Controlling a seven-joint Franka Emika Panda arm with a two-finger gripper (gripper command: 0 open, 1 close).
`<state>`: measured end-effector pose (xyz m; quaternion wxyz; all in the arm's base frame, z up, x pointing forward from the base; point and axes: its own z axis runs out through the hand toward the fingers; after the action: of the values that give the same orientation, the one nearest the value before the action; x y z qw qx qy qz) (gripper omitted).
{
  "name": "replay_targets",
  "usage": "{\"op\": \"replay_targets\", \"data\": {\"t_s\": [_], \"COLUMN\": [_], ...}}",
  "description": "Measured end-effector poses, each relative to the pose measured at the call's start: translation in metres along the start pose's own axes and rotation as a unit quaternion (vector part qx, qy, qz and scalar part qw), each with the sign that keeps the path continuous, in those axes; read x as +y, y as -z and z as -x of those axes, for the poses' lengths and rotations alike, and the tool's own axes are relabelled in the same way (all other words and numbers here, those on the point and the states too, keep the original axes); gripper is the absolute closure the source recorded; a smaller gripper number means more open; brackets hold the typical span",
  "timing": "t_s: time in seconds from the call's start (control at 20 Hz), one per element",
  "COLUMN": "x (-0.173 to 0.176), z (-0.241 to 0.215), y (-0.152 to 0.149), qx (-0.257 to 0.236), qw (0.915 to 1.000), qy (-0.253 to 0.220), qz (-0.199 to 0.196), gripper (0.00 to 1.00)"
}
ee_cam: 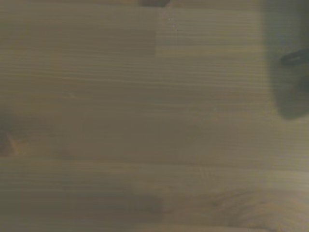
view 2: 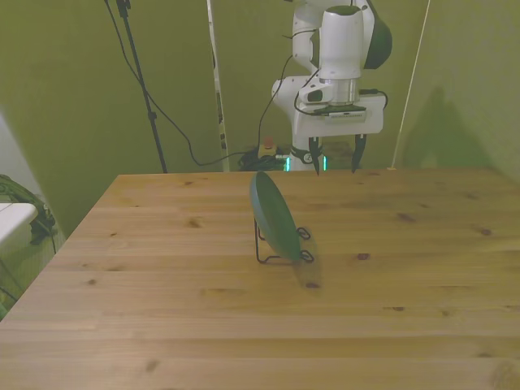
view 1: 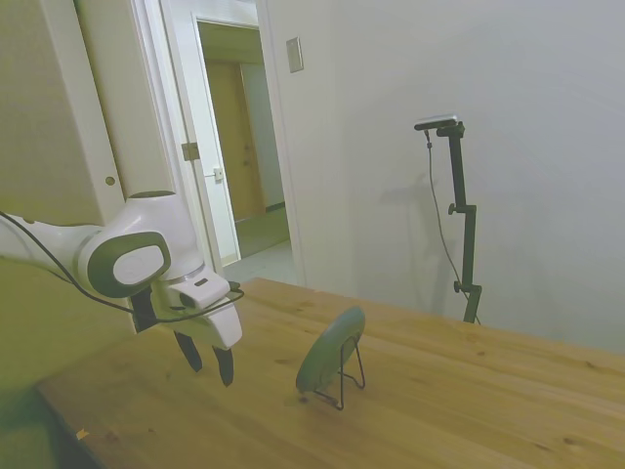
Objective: Unload the plate
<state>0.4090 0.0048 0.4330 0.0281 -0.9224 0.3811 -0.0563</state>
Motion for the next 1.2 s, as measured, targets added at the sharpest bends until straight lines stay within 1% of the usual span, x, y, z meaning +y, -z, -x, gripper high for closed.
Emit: {"op": "replay_targets", "data": {"t_s": [0.15,0.3,0.5,0.7,0.85,0.95,1.1,1.2], "x": [0.001,-0.009,-0.026,-0.034,-0.039,-0.043,-0.050,-0.050], "z": [-0.004,-0.013,-0.026,-0.059,-0.092,-0.113,-0.130,-0.130], "y": [0.003,0.034,0.080,0.115,0.125,0.126,0.128,0.128], "qx": [-0.002,0.018,0.044,0.103,0.134,0.144,0.145,0.145], "qw": [0.9999,0.9994,0.9970,0.9902,0.9844,0.9819,0.9811,0.9814], "qy": [-0.008,-0.015,-0.044,-0.086,-0.111,-0.122,-0.126,-0.125], "qz": [-0.007,-0.027,-0.048,-0.040,-0.025,-0.017,-0.019,-0.017], "gripper": [0.00,0.00,0.00,0.00,0.00,0.00,0.00,0.00]}}
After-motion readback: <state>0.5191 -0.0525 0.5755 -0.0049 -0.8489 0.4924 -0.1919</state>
